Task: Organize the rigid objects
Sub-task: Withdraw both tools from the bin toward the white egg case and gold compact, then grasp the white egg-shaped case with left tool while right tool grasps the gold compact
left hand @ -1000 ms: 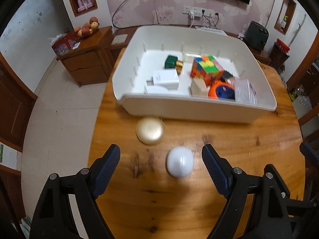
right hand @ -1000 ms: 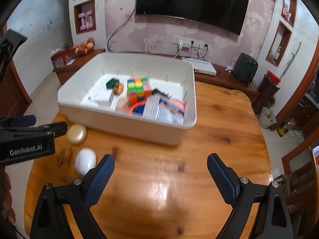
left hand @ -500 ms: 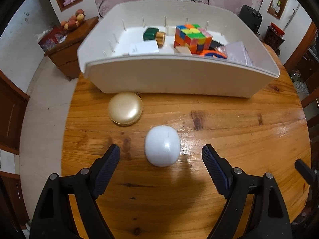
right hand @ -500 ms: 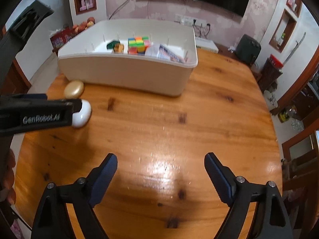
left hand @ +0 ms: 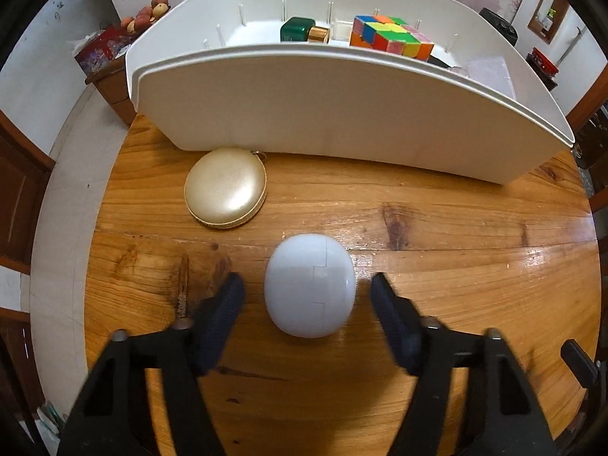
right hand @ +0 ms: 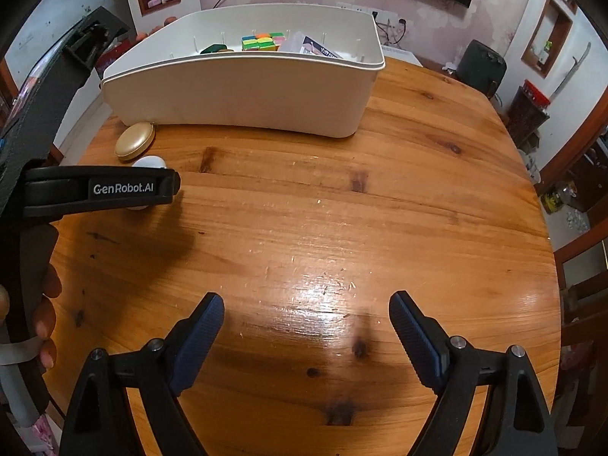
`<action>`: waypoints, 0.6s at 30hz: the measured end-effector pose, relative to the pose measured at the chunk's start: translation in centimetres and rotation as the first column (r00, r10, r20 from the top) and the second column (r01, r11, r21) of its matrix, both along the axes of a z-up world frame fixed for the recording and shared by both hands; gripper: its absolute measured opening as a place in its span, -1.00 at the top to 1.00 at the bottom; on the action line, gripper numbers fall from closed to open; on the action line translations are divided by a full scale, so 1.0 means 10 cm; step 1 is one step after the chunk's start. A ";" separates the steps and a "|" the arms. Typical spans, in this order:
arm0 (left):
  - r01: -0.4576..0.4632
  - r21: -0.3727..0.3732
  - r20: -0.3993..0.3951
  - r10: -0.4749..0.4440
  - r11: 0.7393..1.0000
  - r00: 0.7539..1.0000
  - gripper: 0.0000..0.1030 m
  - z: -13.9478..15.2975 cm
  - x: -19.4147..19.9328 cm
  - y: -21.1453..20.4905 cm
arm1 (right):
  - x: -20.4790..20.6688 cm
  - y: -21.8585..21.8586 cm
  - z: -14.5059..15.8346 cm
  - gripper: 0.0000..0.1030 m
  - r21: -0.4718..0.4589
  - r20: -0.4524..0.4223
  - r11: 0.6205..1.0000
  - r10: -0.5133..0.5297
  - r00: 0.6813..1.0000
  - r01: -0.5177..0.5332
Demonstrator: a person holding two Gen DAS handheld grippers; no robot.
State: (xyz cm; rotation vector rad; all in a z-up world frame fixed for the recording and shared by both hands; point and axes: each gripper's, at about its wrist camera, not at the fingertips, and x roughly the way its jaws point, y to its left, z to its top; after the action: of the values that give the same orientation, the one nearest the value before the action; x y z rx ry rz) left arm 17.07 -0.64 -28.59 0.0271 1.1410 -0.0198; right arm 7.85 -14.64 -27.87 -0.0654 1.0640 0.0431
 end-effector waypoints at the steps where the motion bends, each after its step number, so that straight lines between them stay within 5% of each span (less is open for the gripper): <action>1: 0.001 -0.011 -0.006 -0.002 1.000 1.000 0.00 -0.01 0.00 0.01 | 0.01 0.00 -0.01 -0.73 0.002 -0.003 1.000 -0.001 1.000 0.001; 6: 0.019 -0.050 0.006 -0.019 0.999 1.000 0.00 -0.01 -0.04 0.09 | 0.05 -0.02 -0.04 -0.73 0.013 -0.013 1.000 -0.007 1.000 0.007; 10: 0.012 -0.149 -0.001 -0.013 0.989 1.000 0.00 0.02 -0.09 0.30 | 0.06 -0.02 -0.08 -0.72 0.026 -0.023 1.000 -0.012 1.000 0.013; 18: 0.016 -0.174 0.020 -0.013 0.985 1.000 0.00 0.30 -0.34 0.59 | 0.00 -0.02 -0.22 -0.59 0.054 -0.065 0.998 -0.006 0.998 0.010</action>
State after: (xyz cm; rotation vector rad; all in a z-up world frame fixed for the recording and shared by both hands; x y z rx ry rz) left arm 13.62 5.25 -25.62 -0.1199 1.1164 -0.1322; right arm 7.85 -14.80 -30.11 -0.0102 1.1275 0.0674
